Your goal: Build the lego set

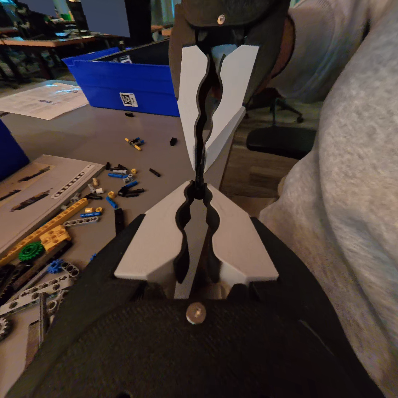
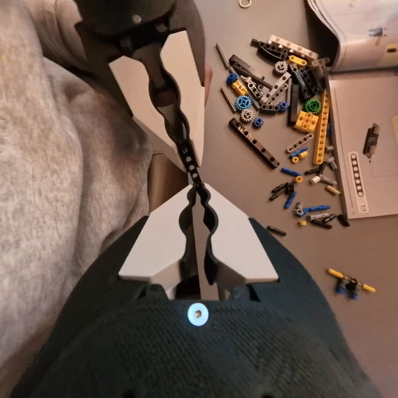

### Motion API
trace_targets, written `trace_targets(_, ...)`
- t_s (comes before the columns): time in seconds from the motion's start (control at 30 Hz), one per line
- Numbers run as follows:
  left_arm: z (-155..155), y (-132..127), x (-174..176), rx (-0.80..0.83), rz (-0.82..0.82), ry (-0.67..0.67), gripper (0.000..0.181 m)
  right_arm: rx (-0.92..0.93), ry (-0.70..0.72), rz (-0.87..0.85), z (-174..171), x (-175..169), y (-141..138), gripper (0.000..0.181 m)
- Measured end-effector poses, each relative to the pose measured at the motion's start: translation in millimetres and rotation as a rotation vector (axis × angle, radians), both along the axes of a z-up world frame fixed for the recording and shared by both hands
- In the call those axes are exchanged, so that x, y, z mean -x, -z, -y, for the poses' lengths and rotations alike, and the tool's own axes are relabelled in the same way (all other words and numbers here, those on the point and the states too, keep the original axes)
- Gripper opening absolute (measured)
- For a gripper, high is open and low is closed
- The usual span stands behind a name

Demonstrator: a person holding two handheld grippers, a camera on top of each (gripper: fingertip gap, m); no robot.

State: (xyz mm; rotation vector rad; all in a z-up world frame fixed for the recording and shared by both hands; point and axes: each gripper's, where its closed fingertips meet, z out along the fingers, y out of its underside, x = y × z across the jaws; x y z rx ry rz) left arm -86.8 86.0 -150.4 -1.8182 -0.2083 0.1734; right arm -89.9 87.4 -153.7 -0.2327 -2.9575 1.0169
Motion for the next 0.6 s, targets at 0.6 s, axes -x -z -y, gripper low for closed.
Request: trace_targets(0.6, -1, 3, 21, 0.113, -0.239, -0.233, 0.006, 0.214, 0.419, 0.123, 0, 26, 3, 0.002)
